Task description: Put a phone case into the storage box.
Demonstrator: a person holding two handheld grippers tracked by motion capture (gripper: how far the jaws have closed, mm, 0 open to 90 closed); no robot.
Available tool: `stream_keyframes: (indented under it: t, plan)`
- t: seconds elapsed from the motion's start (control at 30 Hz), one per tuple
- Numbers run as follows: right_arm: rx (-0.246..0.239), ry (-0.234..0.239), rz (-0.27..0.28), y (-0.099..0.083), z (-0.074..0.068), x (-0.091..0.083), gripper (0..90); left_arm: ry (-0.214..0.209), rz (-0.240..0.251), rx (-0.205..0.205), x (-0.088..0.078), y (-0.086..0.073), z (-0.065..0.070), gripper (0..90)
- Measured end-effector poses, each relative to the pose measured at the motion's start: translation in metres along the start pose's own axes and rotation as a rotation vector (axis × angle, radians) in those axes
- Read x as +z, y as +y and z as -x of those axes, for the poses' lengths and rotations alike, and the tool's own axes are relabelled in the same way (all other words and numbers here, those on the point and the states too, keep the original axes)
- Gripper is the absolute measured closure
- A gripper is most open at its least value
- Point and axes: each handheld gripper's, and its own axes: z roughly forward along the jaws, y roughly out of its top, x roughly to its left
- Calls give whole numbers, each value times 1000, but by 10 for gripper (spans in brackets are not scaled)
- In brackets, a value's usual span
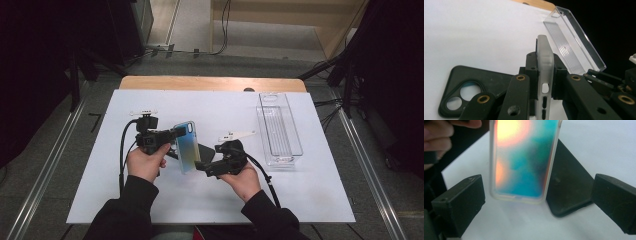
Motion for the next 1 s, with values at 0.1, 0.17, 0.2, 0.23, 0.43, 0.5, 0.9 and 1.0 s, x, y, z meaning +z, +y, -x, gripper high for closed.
stream_keyframes:
  t: [0.1,0.17,0.2,0.23,0.43,0.5,0.9,1.0]
  plan:
    - [-22,0,5,1,1,-9,0,1,26,42,-1,-2,5,806]
    - [-32,0,0,1,1,-11,0,0,47,85,-2,-3,8,806]
    - [-46,-1,0,0,2,-13,0,-5,60,105,-2,-3,9,806]
    - [-60,9,12,0,3,-17,0,-5,73,119,-2,-4,11,806]
    - [-75,11,15,-1,4,-23,0,-6,102,151,-1,-9,15,807]
    - [-67,8,21,-3,4,-24,0,-5,102,153,0,-11,15,806]
    - [-74,1,18,-5,3,-27,0,-63,143,103,4,-23,16,806]
    - [-81,-18,30,-5,1,-27,0,-61,137,101,6,-24,18,806]
